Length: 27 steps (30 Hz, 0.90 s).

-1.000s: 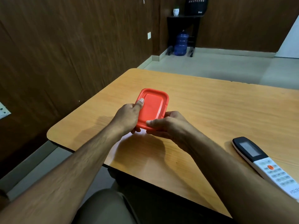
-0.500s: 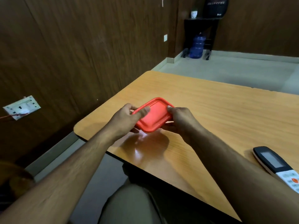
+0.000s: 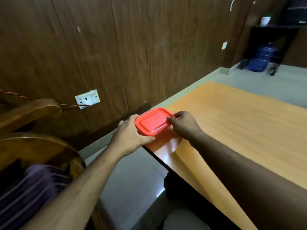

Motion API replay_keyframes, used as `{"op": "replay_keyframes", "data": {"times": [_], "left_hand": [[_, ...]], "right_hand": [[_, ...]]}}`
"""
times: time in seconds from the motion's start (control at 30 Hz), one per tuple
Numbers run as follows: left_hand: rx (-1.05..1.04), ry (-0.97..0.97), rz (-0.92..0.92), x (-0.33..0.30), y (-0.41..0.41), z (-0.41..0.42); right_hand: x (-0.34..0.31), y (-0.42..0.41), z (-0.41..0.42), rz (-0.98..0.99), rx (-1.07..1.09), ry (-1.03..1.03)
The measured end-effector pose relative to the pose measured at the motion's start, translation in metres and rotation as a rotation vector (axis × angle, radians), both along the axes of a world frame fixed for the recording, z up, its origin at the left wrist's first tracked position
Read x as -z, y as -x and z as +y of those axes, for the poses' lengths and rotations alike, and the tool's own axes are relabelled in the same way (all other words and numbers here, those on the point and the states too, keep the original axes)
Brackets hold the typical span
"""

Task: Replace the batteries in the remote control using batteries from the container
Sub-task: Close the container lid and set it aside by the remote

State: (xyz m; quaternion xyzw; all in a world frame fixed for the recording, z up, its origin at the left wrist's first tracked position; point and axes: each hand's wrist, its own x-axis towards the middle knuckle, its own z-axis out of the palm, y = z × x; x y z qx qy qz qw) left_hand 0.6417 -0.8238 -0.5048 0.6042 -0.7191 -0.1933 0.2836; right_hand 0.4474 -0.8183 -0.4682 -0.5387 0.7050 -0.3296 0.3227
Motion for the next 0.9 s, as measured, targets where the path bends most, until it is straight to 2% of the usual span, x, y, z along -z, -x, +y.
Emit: {"op": "replay_keyframes", "data": {"times": [0.13, 0.6, 0.9], "left_hand": [[-0.001, -0.045, 0.015, 0.016, -0.005, -0.007], [0.002, -0.077, 0.056, 0.020, -0.006, -0.007], [-0.012, -0.090, 0.088, 0.000, -0.006, 0.006]], "right_hand": [[0.009, -0.006, -0.010, 0.107, -0.019, -0.009], [0.013, -0.005, -0.014, 0.055, 0.000, 0.003], [0.012, 0.008, -0.002, 0.130, 0.051, 0.096]]}}
